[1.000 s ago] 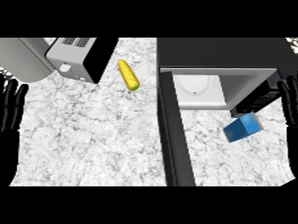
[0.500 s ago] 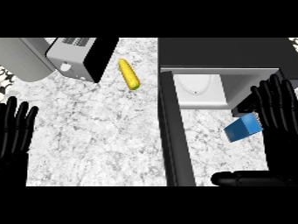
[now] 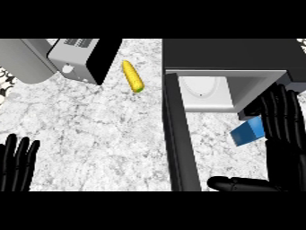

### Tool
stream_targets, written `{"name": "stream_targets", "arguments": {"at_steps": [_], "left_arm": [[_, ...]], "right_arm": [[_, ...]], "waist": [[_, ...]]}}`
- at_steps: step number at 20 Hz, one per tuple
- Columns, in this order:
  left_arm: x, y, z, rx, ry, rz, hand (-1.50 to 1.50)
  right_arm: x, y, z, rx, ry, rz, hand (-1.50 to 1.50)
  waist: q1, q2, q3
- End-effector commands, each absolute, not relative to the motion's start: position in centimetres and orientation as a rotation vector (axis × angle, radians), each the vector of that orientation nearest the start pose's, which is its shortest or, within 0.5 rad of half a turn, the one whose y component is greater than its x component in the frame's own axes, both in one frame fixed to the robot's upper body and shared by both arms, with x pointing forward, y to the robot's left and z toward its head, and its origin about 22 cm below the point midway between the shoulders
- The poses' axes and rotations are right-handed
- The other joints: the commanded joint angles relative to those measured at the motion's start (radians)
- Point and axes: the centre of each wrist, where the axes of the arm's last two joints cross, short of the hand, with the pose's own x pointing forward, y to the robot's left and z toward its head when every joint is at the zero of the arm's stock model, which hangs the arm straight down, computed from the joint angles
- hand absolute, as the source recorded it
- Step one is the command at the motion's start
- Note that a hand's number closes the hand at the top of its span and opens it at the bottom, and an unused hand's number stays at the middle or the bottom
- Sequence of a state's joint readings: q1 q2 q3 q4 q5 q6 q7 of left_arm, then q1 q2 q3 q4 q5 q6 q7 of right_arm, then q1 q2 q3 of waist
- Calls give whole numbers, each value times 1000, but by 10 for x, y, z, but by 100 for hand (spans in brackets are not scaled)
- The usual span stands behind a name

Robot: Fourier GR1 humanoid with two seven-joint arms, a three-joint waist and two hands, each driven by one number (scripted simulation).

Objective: Pick up the milk, place it into the microwave and close the microwave

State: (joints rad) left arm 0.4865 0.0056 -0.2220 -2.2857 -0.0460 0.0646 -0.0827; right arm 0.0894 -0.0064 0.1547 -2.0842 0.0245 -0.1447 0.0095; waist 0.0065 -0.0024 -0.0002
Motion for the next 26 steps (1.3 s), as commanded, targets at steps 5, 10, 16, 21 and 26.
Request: {"name": "stream_targets", "arguments": {"at_steps": [5, 10, 16, 21, 26], "left_arm": [[93, 215, 79, 75, -1910, 58, -150], [71, 211, 78, 64, -1905, 64, -150], [74, 218, 69, 65, -1924, 68, -150], [75, 207, 61, 61, -1924, 47, -150], [78, 207, 69, 98, -1928, 62, -150]], "right_arm": [[196, -216, 87, -251, -1989, -94, -150], [211, -221, 56, -324, -1970, -112, -150], [214, -246, 31, -334, -1950, -130, -150], [235, -255, 9, -405, -1901, -162, -150], [224, -269, -11, -491, -1888, -137, -150]], "waist": [[1, 0, 0], [7, 0, 0], [1, 1, 1], [4, 2, 1], [-2, 2, 1]]}}
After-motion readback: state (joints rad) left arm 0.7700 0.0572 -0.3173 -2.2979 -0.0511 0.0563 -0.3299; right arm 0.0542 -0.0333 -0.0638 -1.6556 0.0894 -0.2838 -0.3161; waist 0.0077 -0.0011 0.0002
